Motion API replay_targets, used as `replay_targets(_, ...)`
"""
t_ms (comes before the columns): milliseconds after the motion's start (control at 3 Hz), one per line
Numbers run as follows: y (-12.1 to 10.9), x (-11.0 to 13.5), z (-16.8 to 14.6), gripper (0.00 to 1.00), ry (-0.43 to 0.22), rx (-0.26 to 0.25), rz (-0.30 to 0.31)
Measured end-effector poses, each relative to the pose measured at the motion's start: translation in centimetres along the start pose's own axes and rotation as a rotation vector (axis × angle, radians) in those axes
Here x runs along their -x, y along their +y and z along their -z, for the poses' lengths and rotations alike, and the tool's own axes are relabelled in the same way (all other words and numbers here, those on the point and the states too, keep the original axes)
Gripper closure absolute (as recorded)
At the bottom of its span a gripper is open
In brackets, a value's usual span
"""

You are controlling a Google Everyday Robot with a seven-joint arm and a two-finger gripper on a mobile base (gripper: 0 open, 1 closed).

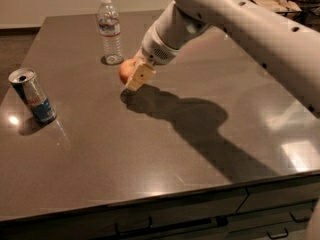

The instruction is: Move apple near redbull can

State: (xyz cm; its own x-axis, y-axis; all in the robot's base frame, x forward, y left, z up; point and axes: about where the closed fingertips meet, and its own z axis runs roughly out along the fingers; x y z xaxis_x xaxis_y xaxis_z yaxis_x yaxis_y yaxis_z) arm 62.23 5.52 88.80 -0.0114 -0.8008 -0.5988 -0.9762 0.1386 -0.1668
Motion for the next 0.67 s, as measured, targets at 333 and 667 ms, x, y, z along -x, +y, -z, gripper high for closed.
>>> replay_targets(333, 3.2, 3.4, -2.8, 1.0, -0.005, 0.055, 0.092)
replay_targets(667, 6.3, 6.4, -4.6, 1.0, -0.026, 0.096, 0.16)
